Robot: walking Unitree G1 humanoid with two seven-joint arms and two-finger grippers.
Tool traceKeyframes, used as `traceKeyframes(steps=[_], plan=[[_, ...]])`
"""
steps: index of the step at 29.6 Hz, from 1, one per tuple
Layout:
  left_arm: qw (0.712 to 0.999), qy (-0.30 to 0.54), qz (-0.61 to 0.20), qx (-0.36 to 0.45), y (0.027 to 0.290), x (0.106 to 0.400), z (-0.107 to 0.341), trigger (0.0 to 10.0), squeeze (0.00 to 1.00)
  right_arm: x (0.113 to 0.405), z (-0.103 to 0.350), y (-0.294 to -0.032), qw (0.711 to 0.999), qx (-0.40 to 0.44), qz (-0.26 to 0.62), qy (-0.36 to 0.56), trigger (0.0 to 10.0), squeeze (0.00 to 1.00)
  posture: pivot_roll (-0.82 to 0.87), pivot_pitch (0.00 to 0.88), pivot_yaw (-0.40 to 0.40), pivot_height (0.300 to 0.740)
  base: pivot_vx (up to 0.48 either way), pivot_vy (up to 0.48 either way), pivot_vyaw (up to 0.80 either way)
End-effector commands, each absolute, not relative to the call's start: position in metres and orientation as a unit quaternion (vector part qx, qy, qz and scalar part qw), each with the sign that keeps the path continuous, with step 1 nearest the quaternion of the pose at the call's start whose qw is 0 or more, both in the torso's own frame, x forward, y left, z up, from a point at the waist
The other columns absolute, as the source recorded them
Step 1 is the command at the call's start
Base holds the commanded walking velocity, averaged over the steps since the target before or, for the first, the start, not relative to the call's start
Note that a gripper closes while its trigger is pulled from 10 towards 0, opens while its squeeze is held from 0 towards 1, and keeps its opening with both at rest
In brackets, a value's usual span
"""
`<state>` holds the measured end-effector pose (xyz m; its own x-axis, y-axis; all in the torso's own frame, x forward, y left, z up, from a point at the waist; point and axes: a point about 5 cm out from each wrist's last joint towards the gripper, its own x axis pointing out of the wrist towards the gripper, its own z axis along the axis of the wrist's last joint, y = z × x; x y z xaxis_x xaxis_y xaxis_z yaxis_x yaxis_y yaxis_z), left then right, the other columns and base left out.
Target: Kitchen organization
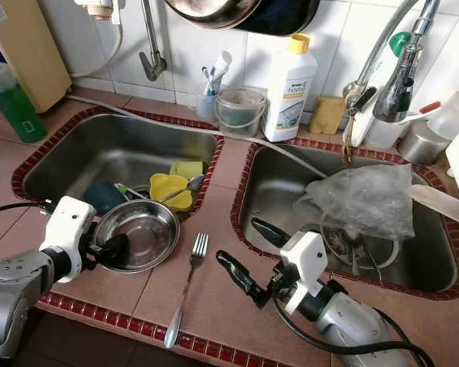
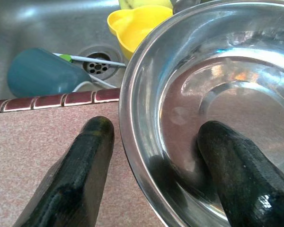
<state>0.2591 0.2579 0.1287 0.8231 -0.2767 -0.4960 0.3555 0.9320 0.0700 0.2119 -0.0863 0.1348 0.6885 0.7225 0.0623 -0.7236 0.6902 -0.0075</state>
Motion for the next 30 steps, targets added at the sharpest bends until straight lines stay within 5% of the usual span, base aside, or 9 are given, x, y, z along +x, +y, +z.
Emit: traceKeyframes(steps=[1, 30], plan=[[0.948, 0.250, -0.179, 0.080, 0.2544, 0.2578, 0.1297, 0.0, 0.00, 0.2114, 0.1389, -0.0860, 0.918, 0.007, 0.394, -0.038, 10.0, 0.00, -0.05, 0.086, 0.009, 0.740, 0.000, 0.000, 0.00], [0.946, 0.247, -0.193, 0.082, 0.2489, 0.2612, 0.1271, 0.0, 0.00, 0.2036, 0.1329, -0.0849, 0.907, 0.015, 0.420, -0.013, 10.0, 0.00, -0.05, 0.066, 0.008, 0.740, 0.000, 0.000, 0.00]])
